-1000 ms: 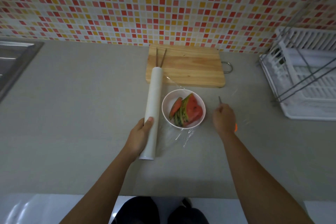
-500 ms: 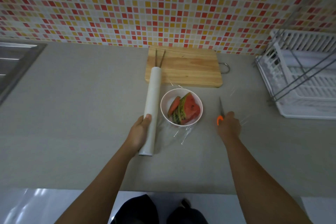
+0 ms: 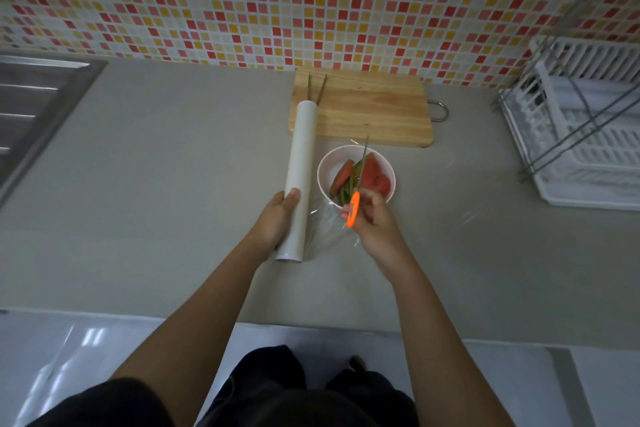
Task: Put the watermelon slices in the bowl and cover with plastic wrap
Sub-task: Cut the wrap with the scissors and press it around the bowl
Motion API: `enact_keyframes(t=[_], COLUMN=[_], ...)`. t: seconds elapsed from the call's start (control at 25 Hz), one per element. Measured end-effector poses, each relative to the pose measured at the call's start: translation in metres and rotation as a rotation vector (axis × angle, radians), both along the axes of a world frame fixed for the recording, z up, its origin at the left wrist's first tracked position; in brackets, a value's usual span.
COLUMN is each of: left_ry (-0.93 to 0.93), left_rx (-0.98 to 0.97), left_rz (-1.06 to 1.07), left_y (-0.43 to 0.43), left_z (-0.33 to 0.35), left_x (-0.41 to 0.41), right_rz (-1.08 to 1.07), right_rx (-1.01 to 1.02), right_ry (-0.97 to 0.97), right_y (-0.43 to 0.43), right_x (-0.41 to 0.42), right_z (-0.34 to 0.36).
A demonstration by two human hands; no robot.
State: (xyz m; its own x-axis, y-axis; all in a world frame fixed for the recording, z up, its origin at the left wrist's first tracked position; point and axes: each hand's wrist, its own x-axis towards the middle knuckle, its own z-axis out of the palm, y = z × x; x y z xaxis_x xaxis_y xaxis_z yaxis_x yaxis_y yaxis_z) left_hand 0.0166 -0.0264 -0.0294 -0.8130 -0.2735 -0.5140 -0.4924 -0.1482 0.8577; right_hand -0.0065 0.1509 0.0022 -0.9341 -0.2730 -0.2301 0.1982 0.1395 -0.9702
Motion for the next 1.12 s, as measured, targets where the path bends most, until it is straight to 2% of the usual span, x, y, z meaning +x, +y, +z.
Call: enact_keyframes(t=[0.28, 0.52, 0.72, 0.88, 1.12], left_ry=[0.022, 0.02, 0.033, 0.025, 0.02], left_rx=[0.079, 0.118, 0.112, 0.102, 0.109], left_rz=[-0.048, -0.089, -0.089, -0.102, -0.111], left_y=[-0.006, -0.011, -0.013, -0.015, -0.015], left_z=[0.005, 0.009, 0.006, 0.006, 0.007], left_x=[-0.002, -0.003, -0.004, -0.005, -0.007], right_rz=[-0.067, -0.035, 0.012, -0.079, -0.069], right_rx=[-0.106, -0.151, -0.117, -0.151, -0.12], right_ry=[-0.116, -0.221, -0.243, -0.294, -0.297], right_y=[-0.021, -0.03, -0.032, -0.033, -0.033], right_x=[0.08, 0.128, 0.14, 0.142, 0.143], right_z=[-0.006, -0.016, -0.022, -0.03, -0.036])
